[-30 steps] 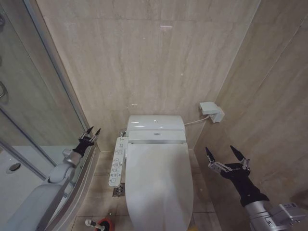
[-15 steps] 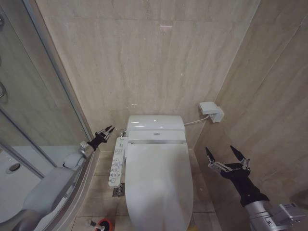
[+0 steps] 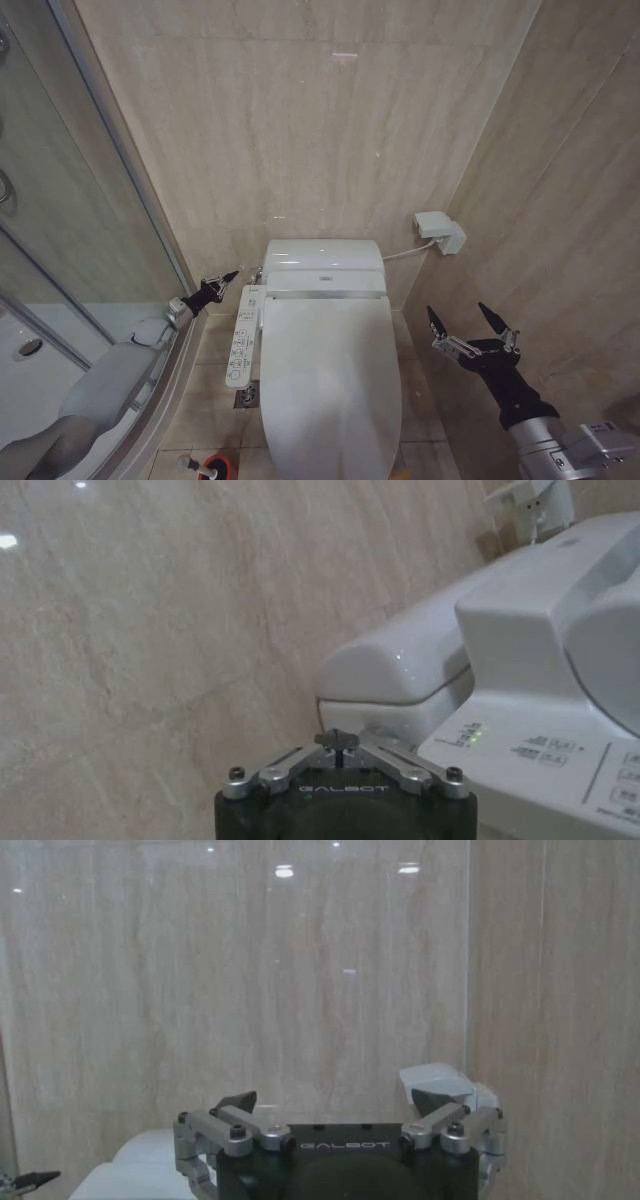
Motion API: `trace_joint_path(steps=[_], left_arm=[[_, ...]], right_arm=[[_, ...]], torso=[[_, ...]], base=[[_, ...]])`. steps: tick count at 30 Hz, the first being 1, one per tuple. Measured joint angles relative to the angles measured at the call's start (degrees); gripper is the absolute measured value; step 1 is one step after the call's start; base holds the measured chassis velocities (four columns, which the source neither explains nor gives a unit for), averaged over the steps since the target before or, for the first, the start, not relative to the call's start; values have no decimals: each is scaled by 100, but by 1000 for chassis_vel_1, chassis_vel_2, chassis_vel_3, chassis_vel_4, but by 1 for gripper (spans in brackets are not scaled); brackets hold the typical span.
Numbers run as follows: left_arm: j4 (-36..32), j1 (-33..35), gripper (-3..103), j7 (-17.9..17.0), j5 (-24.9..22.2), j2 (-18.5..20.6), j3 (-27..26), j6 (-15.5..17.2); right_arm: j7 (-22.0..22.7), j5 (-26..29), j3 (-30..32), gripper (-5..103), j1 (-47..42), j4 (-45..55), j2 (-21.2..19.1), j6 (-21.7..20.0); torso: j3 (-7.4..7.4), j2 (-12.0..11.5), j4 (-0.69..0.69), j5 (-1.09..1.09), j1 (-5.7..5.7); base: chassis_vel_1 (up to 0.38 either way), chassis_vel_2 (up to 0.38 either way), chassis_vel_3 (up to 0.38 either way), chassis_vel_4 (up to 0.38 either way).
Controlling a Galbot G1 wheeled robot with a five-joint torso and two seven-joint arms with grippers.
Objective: Open the toilet lid, clean the toilet bowl with a toilet brush, close the toilet lid, and flush.
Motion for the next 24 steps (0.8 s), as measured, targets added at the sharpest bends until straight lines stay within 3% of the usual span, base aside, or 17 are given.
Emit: trace_joint_path(steps=[24], left_arm=[[24,59,0,36,51,-234,-55,5]], right_arm=[[0,0,0,100,0,0,0,0]], torso=[[0,0,-1,0,0]], base=[[0,0,0,0]])
